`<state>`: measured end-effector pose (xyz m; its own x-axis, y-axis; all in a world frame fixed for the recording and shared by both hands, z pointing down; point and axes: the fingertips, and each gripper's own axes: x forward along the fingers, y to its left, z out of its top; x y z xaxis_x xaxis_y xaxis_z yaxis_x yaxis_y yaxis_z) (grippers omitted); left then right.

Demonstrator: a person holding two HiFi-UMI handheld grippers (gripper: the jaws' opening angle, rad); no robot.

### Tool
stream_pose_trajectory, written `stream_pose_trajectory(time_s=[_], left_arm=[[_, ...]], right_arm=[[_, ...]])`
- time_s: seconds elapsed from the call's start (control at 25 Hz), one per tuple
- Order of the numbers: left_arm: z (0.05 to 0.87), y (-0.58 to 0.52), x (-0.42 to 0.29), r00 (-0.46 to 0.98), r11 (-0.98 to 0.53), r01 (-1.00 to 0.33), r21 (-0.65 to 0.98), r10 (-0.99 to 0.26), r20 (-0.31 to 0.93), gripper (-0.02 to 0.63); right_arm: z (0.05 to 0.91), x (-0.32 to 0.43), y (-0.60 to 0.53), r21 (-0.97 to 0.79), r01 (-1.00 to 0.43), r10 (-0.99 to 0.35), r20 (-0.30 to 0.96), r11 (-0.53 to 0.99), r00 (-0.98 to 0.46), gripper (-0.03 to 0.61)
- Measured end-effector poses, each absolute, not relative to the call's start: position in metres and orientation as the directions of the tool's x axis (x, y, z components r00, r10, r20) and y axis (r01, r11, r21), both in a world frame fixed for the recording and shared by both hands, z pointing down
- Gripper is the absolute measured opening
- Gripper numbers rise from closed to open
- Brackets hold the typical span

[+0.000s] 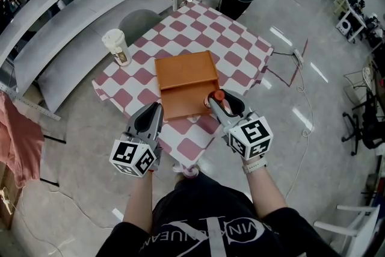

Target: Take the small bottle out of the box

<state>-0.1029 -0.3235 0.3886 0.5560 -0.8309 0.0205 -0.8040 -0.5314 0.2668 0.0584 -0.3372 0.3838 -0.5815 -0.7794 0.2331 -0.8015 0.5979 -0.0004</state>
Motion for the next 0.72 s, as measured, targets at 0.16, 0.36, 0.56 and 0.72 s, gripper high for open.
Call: stream_pose_trajectory(time_s=[0.16,0.36,0.56,0.72], left_arm=[[0.3879,-0.3232,-0.1019,0.555,-0.531,-0.805,0.265,-0.831,0.020,0.035],[0.3856,-0.3217,-0.1014,0.555,-0.532,-0.804,0.265,-0.832,0.014,0.035],[0.3797,-0.3221,-0.1035,0.551,-0.530,-0.807,0.259,-0.835,0.008,0.035],[0.3792,-0.3225,-0.1076,0.543,-0.523,-0.813,0.256,-0.840,0.009,0.035]], right_arm=[[0.3834,0.0593,-0.3362,0.000,-0.799,-0.777,0.235,0.601,-0.584,0.144],[0.3800,0.0594,-0.3341,0.003,-0.798,-0.778,0.229,0.602,-0.585,0.144],[0.3753,0.0605,-0.3334,0.009,-0.797,-0.778,0.229,0.603,-0.586,0.144],[0.3758,0.0614,-0.3331,0.011,-0.797,-0.778,0.228,0.604,-0.586,0.144]])
